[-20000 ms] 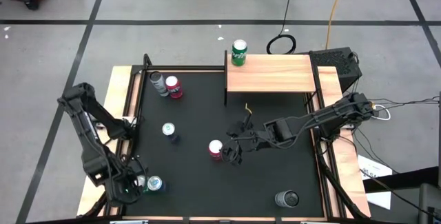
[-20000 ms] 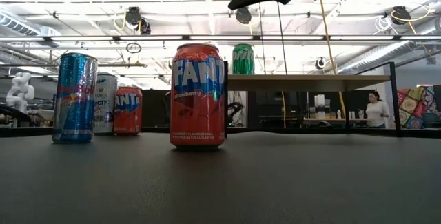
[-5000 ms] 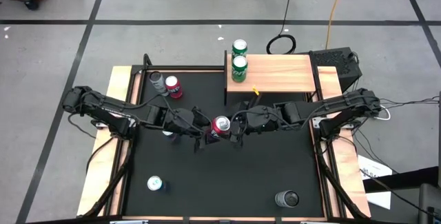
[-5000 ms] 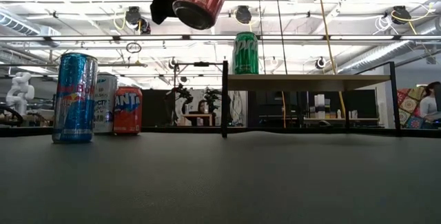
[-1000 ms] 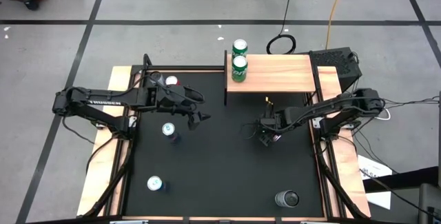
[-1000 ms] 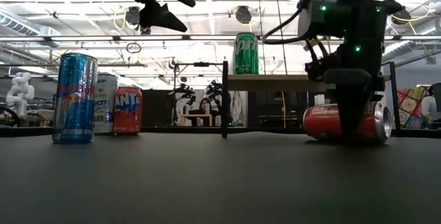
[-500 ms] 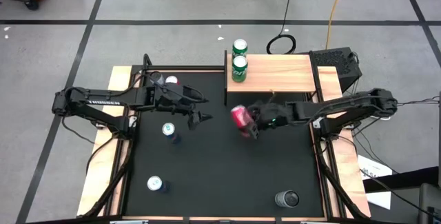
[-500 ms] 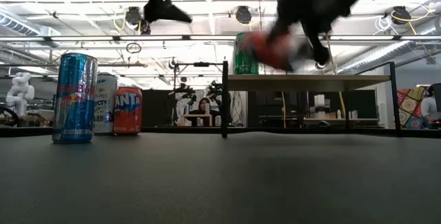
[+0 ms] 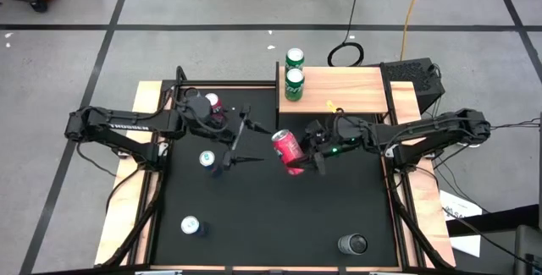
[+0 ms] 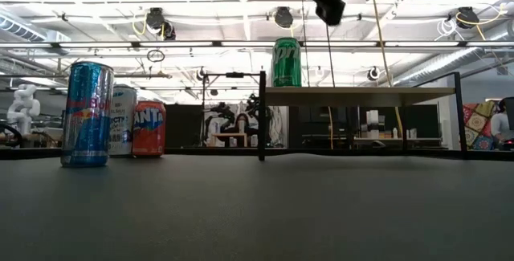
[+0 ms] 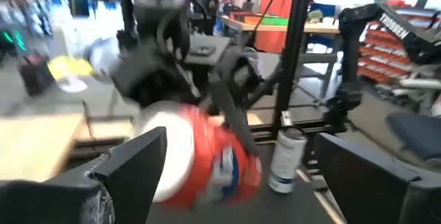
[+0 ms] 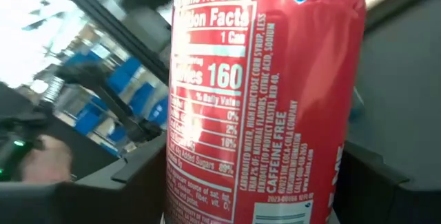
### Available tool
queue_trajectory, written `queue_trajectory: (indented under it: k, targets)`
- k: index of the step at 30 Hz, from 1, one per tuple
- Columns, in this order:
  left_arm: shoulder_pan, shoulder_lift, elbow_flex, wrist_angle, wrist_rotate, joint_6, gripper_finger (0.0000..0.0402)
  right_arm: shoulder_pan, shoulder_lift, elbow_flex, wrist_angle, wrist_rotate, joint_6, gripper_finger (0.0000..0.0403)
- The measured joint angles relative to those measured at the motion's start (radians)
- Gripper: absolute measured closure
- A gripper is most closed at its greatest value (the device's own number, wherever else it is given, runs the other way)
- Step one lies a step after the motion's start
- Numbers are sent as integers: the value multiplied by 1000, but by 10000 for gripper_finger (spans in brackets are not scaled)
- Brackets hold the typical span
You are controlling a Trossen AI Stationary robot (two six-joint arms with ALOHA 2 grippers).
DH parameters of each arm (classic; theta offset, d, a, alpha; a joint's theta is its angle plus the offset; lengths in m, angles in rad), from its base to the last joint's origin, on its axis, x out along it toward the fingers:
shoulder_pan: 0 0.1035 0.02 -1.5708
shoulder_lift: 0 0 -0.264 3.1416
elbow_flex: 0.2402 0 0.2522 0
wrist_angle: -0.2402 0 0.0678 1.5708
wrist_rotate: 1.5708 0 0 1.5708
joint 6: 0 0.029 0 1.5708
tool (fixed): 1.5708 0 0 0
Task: Place canned beverage on shelf
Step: Put the bottom orange soda can on the shelf
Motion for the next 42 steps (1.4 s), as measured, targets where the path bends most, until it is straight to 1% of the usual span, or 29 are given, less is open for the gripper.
queue_trajectory:
  k: [2,5,11,15,18,21,23,27,28,34,38,42]
  targets:
    - [0,22,0,3,2,-39,33,0,-2,0,43,-16,-16,106]
    - [0,50,0,47,-6,-54,33,1,0,0,74,-22,-42,106]
    - [3,100,0,164,-38,-67,33,6,-1,0,82,-19,-51,106]
    - [22,113,0,161,-59,-72,33,19,0,0,80,-15,-51,106]
    - [38,117,0,162,-16,-100,33,29,-2,0,87,-11,-52,106]
    - [46,138,2,201,44,-131,33,34,-2,0,98,-15,-59,106]
    - [46,154,2,220,67,-149,33,34,-2,0,107,-15,-61,106]
    - [46,207,0,308,142,-212,33,34,-3,0,135,-14,-68,106]
    - [46,221,2,337,152,-223,33,34,-3,0,137,-14,-68,106]
    - [45,281,44,361,167,-244,33,34,-2,0,127,-11,-68,106]
    - [45,301,62,432,208,-280,33,34,-2,0,113,-12,-78,106]
    - [44,311,73,437,238,-278,34,34,-2,0,111,-13,-78,106]
